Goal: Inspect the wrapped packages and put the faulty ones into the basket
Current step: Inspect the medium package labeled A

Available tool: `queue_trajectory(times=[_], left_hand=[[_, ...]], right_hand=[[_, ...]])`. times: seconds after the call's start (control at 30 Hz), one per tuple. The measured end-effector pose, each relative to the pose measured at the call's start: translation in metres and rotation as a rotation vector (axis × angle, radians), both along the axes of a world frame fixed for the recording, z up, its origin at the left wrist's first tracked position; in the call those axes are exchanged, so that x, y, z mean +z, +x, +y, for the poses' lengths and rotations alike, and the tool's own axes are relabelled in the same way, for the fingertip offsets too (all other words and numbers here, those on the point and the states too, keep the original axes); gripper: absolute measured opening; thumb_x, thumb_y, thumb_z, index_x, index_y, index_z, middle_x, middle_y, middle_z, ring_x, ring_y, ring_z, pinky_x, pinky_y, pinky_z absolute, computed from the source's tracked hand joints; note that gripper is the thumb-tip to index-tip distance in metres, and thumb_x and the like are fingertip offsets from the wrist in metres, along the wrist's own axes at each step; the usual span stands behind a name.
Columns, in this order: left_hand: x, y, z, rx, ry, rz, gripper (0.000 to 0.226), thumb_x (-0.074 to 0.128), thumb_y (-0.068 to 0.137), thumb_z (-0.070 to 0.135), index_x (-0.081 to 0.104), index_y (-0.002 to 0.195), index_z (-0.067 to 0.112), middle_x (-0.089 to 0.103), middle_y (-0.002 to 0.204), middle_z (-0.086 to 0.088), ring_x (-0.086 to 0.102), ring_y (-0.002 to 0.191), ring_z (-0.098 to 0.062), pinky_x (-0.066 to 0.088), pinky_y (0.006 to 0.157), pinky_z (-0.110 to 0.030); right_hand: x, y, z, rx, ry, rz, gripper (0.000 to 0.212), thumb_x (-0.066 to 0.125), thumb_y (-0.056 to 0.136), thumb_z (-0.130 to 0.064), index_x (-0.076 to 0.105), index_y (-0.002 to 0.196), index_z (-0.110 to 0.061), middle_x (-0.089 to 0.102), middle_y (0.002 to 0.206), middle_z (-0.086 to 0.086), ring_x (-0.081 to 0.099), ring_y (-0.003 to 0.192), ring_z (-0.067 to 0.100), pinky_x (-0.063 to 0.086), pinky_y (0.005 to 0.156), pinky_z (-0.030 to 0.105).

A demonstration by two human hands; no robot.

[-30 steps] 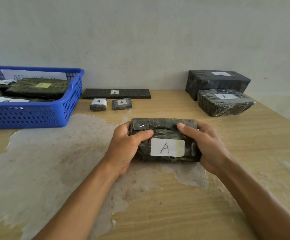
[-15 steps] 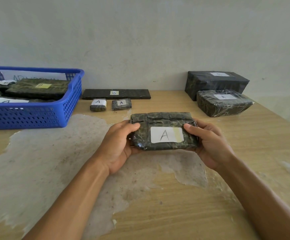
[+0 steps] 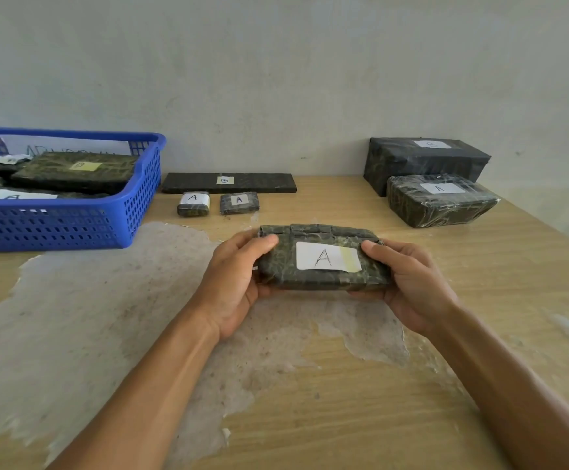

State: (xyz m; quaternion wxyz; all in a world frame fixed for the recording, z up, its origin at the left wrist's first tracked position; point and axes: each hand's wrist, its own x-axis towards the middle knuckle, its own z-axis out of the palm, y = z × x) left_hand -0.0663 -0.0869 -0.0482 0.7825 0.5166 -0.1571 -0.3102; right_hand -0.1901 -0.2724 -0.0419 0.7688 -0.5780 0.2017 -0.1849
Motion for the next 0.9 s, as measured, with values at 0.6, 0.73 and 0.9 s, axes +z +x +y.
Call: queue_trajectory(times=[0.6,0.73,0.9], left_hand=[[0.002,-0.002,0.002,0.012,-0.079,-0.071,0.066,0.084,0.069,0.016,0.058,0.129,0.003,0.069,0.116,-0.020,0.074,0.093,-0.024,0.062,0.067,-0.032],[-0.001,-0.005,0.000,0.049,-0.008,-0.168,0.088,0.090,0.058,0.031,0.053,0.136,0.014,0.066,0.121,-0.018,0.075,0.088,-0.032,0.060,0.068,-0.035],[-0.001,-0.011,-0.003,0.143,0.067,-0.291,0.069,0.084,0.072,0.021,0.055,0.134,0.016,0.068,0.112,-0.017,0.076,0.077,-0.032,0.061,0.068,-0.035]], right_hand=[[-0.006,-0.006,-0.002,-0.073,-0.595,-0.051,0.073,0.077,0.062,-0.062,0.060,0.129,-0.038,0.074,0.101,-0.009,0.071,0.095,0.010,0.053,0.084,0.030],[-0.007,-0.004,0.003,-0.109,-0.622,-0.073,0.060,0.076,0.068,-0.060,0.064,0.120,-0.034,0.074,0.099,-0.009,0.073,0.095,0.018,0.061,0.086,0.049],[-0.008,-0.002,0.006,-0.121,-0.667,-0.082,0.049,0.074,0.073,-0.058,0.063,0.112,-0.031,0.072,0.096,-0.009,0.074,0.089,0.022,0.062,0.076,0.052]])
